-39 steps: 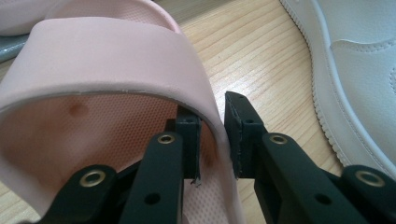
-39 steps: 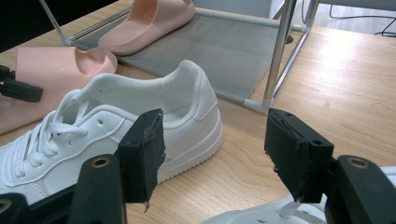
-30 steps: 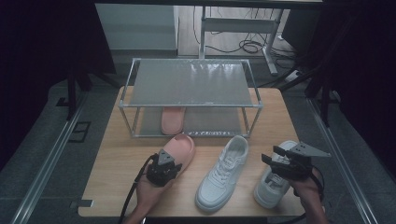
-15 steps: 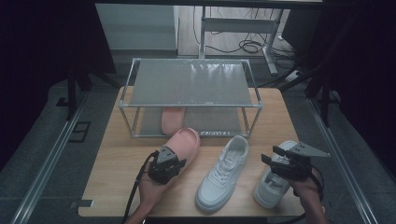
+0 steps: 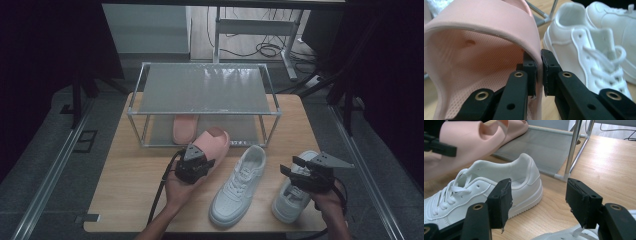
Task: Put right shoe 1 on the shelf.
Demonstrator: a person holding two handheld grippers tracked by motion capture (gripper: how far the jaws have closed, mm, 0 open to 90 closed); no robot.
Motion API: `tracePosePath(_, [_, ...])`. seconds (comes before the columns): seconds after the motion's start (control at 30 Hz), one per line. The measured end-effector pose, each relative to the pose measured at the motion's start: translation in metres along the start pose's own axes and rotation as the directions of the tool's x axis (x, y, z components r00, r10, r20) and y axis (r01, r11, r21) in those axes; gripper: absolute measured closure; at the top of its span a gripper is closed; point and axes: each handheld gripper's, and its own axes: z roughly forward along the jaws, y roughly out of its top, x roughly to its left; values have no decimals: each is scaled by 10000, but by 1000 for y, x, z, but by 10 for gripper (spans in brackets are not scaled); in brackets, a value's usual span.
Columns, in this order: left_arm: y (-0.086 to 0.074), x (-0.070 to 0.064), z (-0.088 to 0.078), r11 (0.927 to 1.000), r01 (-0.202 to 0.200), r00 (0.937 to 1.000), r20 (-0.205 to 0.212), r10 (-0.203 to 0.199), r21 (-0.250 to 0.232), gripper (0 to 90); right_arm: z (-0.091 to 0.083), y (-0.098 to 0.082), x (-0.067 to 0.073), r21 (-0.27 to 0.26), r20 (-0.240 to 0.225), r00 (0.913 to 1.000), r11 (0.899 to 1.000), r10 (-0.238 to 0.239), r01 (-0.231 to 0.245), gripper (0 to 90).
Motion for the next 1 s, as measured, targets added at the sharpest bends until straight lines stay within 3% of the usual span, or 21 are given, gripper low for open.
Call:
tracePosePath(0.23, [18,-3,18,9996,218,9996,-195,-221,-154,839,-1,0,0,-14,-13,10000,10000,-1,1,381])
tracePosePath(0.53, [36,-2,52,9988,462,9944,-948,-477,-178,840,-4,1,-2,-121,-13,10000,9999,15,-15,381])
tracePosePath(0.67, [42,1,69,9976,676,9892,-1290,-688,-140,841,-3,1,-2,-80,-36,10000,10000,20,-20,381])
tracePosePath(0.9, [47,3,84,9949,916,9803,-1718,-976,-422,842,-2,1,-1,-54,-66,10000,10000,18,-18,381])
tracePosePath(1.0, [49,7,94,9904,1213,9719,-1950,-1322,-665,842,-3,1,0,-106,-90,10000,9999,-4,3,381])
